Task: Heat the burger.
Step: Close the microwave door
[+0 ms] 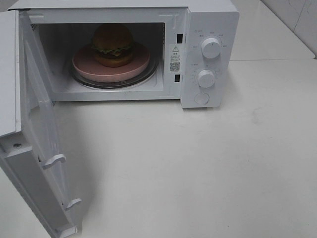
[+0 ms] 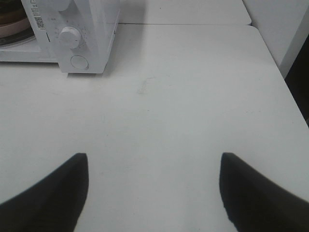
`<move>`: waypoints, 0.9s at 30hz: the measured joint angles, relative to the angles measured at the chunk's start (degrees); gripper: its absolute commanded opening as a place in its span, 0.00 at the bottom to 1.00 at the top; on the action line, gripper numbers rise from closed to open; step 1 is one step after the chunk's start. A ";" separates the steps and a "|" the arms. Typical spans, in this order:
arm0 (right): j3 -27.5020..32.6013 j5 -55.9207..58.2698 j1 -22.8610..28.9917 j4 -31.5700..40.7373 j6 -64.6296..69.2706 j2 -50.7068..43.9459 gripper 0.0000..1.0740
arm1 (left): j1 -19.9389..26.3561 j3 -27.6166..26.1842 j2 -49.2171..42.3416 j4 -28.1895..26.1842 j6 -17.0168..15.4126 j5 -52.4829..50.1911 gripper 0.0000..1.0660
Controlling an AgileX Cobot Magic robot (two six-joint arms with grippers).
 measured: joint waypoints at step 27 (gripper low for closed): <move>0.00 0.00 0.00 0.00 0.00 0.00 0.69 | 0.00 0.00 0.00 0.00 0.00 0.00 0.93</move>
